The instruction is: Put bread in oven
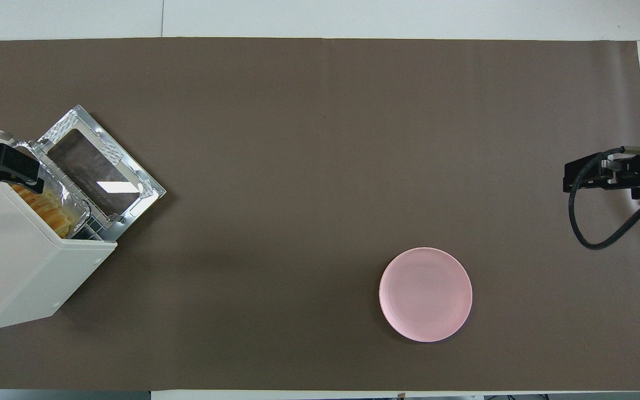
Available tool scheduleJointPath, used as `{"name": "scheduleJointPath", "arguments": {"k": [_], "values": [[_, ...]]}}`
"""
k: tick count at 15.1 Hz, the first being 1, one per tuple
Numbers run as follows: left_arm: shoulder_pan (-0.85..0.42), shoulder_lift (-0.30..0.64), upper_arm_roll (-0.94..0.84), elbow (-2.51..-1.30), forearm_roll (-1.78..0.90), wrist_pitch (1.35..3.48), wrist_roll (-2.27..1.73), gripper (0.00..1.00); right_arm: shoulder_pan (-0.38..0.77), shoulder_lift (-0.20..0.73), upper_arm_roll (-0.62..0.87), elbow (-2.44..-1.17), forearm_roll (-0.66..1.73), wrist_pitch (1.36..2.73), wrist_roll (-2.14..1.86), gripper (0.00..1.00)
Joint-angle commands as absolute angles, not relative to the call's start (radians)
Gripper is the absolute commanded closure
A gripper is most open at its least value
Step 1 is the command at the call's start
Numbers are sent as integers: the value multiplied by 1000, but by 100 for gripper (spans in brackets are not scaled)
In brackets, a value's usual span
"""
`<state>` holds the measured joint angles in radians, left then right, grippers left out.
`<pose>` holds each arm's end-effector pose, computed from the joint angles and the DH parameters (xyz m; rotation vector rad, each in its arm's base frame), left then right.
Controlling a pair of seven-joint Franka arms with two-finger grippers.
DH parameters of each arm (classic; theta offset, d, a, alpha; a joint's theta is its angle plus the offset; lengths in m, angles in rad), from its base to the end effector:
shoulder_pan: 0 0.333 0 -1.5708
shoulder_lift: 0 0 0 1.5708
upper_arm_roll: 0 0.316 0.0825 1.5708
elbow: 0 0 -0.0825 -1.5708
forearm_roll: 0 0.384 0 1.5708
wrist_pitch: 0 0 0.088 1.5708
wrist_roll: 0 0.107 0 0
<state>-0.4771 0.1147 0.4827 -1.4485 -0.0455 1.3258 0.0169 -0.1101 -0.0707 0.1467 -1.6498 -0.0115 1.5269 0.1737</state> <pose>0.5584 -0.0185 0.6049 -3.1163 0.0219 0.3513 0.5268 0.0208 0.6215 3.1060 -0.2146 -0.0784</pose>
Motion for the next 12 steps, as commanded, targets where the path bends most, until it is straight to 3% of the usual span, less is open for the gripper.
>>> {"name": "scheduleJointPath", "arguments": {"k": [1, 3, 12], "values": [[-216, 75, 207, -1463, -51, 1298, 32, 0, -115, -80, 149, -1654, -12, 1514, 187, 0], [-132, 68, 108, -1471, -48, 1292, 31, 0, -117, -80, 149, -1654, -12, 1514, 187, 0], [-126, -86, 69, -1674, -2, 1390, 21, 0, -117, -80, 149, -1654, -12, 1514, 187, 0]]}}
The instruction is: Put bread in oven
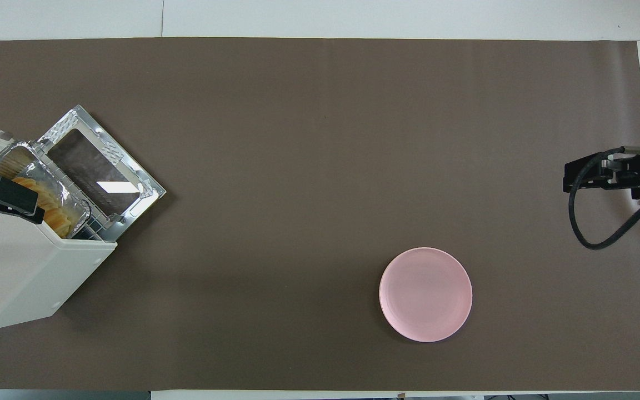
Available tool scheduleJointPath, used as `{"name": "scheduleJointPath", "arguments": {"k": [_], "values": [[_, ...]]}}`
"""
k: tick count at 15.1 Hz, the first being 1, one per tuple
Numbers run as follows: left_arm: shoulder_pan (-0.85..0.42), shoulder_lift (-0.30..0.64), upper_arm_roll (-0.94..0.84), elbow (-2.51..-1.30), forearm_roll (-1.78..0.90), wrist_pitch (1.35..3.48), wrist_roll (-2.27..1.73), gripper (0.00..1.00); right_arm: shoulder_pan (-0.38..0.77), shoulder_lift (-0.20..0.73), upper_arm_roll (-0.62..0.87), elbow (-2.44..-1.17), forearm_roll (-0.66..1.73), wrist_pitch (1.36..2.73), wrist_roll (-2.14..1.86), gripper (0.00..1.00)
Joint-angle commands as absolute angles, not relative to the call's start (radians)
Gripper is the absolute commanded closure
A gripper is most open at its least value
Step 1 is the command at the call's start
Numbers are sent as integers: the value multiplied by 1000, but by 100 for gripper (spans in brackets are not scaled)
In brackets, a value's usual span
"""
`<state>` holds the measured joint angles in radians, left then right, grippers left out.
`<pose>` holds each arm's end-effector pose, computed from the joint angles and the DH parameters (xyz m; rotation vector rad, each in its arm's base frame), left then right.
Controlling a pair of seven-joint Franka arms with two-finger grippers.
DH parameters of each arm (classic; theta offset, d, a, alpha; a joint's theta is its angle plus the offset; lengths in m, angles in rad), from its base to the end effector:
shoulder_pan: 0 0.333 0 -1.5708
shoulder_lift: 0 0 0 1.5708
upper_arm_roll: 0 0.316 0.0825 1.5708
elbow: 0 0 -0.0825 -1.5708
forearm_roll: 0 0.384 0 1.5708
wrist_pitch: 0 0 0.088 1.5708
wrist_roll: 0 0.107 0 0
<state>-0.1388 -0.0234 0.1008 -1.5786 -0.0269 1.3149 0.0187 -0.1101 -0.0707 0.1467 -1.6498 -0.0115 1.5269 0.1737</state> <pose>0.5173 -0.0224 0.6144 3.0910 -0.0938 -0.3740 0.5268 0.0208 0.6215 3.1060 -0.2146 -0.0784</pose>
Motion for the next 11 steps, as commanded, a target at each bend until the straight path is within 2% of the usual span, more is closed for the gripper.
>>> {"name": "scheduleJointPath", "arguments": {"k": [1, 6, 8, 11], "values": [[-124, -80, 71, -1666, 0, 1419, 21, 0, -117, -80, 149, -1654, -12, 1514, 187, 0], [-106, -51, 61, -1634, 18, 1431, 37, 0, -117, -80, 149, -1654, -12, 1514, 187, 0], [-103, 3, 60, -1568, 11, 1401, 38, 0, -117, -80, 149, -1654, -12, 1514, 187, 0], [-103, 3, 54, -1568, 14, 1413, 47, 0, -115, -80, 149, -1654, -12, 1514, 187, 0]]}}
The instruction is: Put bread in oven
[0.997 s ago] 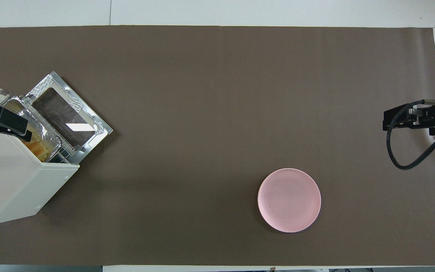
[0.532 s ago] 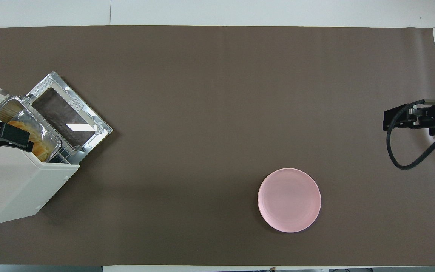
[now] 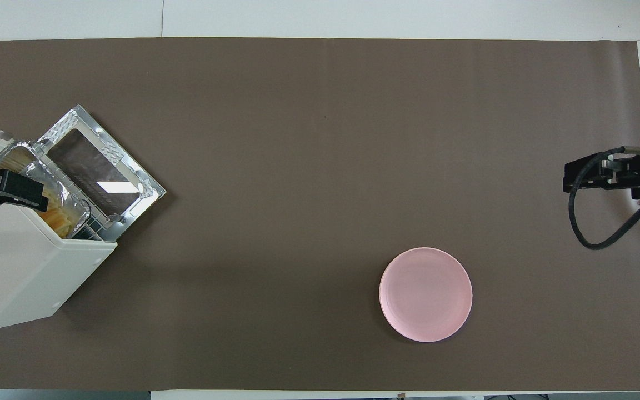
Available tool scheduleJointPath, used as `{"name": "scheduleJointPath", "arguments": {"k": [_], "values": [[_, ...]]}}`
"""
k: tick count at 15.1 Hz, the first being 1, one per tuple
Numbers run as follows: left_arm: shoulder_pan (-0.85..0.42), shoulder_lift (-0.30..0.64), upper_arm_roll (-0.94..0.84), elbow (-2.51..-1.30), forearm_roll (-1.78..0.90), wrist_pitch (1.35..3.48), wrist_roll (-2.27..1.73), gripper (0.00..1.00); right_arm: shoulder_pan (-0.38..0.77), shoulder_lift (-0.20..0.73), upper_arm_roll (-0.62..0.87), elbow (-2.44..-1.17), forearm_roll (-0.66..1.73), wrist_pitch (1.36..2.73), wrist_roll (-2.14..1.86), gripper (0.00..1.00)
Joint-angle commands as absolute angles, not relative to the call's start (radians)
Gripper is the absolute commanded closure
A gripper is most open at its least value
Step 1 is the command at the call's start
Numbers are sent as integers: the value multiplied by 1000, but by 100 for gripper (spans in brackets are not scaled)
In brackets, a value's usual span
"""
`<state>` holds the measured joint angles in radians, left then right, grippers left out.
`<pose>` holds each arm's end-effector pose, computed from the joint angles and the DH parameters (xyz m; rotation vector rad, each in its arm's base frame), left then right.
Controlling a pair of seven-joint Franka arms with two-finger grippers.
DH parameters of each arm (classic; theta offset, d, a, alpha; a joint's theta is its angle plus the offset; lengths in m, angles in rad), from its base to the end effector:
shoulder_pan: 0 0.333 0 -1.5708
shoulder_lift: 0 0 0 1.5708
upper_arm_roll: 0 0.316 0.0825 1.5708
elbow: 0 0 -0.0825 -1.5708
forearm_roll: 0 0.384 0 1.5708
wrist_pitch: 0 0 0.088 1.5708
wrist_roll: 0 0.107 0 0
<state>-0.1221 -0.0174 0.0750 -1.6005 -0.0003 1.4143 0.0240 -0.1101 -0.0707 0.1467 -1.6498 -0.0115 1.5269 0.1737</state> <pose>0.5302 -0.0247 0.6079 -3.1281 0.1115 0.2649 0.5268 0.0208 0.6215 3.1060 -0.2146 -0.0784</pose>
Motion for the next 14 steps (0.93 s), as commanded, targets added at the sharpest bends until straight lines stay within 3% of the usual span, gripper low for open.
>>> {"name": "scheduleJointPath", "arguments": {"k": [1, 5, 14], "values": [[-97, 3, 45, -1566, 17, 1419, 66, 0, -115, -80, 149, -1654, -12, 1514, 187, 0], [-48, 6, -66, -1565, 32, 1443, 48, 0, -117, -80, 149, -1654, -12, 1514, 187, 0], [-32, 14, -63, -1568, 23, 1480, 5, 0, -117, -80, 149, -1654, -12, 1514, 187, 0]]}}
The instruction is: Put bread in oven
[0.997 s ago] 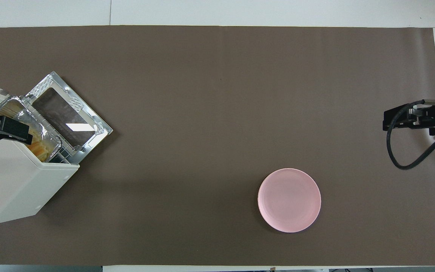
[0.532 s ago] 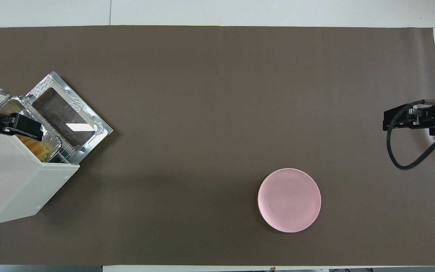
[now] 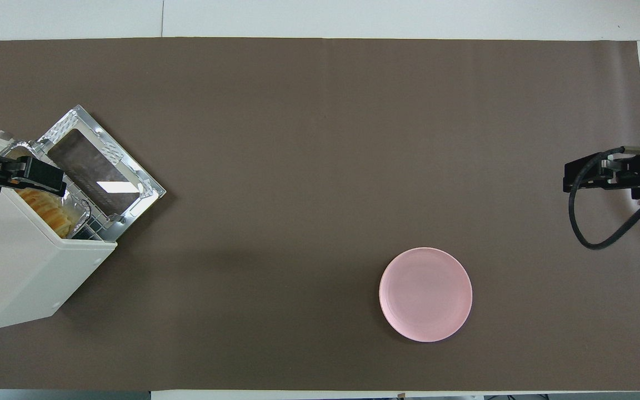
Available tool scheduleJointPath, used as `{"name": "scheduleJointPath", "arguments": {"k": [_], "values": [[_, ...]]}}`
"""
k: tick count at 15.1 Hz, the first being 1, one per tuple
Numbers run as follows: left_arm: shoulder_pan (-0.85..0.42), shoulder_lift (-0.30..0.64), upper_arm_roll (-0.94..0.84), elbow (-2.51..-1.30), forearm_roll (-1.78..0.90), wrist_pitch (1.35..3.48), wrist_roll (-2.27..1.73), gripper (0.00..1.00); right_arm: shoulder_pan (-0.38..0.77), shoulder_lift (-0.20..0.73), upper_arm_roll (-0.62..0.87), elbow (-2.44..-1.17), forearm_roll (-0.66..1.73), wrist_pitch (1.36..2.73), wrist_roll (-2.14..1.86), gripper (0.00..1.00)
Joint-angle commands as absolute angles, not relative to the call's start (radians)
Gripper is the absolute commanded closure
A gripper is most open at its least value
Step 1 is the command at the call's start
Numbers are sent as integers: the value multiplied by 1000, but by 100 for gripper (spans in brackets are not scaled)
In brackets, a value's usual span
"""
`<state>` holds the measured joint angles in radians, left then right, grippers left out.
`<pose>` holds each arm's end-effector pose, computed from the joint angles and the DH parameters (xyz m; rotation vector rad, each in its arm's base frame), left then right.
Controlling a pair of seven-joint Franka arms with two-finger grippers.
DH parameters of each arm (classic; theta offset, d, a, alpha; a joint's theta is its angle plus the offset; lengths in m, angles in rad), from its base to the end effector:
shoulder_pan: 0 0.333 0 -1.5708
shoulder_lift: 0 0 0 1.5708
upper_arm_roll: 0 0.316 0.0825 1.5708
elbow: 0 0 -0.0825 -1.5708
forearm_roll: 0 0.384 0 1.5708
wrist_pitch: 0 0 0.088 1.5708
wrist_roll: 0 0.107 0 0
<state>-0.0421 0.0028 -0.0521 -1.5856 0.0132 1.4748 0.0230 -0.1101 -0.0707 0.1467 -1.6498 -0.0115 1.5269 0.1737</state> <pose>0.5418 -0.0496 0.6082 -3.1142 0.1819 0.1765 0.5268 0.0208 0.6215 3.1060 -0.2146 -0.0784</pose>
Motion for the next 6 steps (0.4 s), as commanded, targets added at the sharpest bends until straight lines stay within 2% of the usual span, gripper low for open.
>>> {"name": "scheduleJointPath", "arguments": {"k": [1, 6], "values": [[-32, 14, -63, -1568, 23, 1479, 5, 0, -115, -80, 149, -1654, -12, 1514, 187, 0], [-31, 14, -61, -1572, 23, 1494, 5, 0, -117, -80, 149, -1654, -12, 1514, 187, 0]]}}
